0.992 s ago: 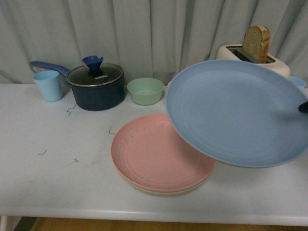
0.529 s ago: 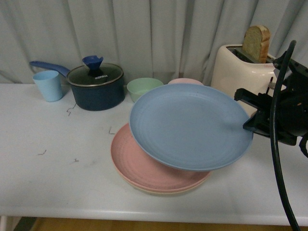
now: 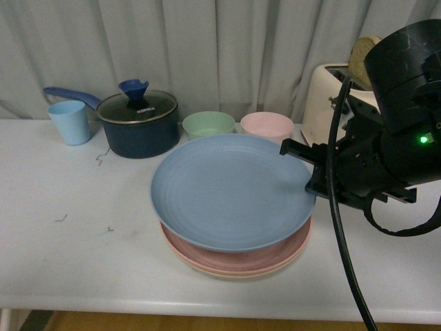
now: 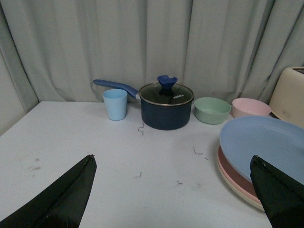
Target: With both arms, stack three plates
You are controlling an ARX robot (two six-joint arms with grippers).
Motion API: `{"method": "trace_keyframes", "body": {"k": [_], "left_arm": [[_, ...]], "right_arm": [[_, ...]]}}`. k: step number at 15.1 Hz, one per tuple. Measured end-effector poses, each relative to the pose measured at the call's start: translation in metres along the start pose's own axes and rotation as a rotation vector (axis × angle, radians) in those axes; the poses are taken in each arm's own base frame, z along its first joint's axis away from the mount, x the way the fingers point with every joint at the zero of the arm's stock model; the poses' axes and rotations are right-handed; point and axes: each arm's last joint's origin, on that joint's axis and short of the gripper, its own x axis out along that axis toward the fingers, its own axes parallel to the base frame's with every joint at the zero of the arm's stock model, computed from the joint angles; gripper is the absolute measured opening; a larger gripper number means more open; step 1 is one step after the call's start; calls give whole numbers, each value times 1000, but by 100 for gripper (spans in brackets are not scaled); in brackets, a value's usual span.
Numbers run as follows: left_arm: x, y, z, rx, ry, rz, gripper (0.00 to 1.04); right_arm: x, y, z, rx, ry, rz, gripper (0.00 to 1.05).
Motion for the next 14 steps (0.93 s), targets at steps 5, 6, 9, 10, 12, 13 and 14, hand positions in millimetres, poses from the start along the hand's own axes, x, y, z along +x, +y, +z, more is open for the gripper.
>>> {"method": "trace_keyframes", "body": {"k": [5,6,9,10,12,13,14], "left_arm": [[0,0,0,0,0,0,98],[0,0,0,0,0,0,98],[0,0,0,0,0,0,98],[0,0,0,0,0,0,98],[0,0,0,0,0,0,98],[0,0,0,0,0,0,98],[0,0,0,0,0,0,98]], "right_arm": [[15,-1,-9,1,33,-40,3],[16,1,-10,2,41,-44,3],[18,4,-11,16,30,-48,27],[18,4,-11,18,19,-51,38],[7,4,-11,30,9,-46,60],[4,6,-8,29,-7,-36,71],[2,7,-7,30,-15,-32,82]]}}
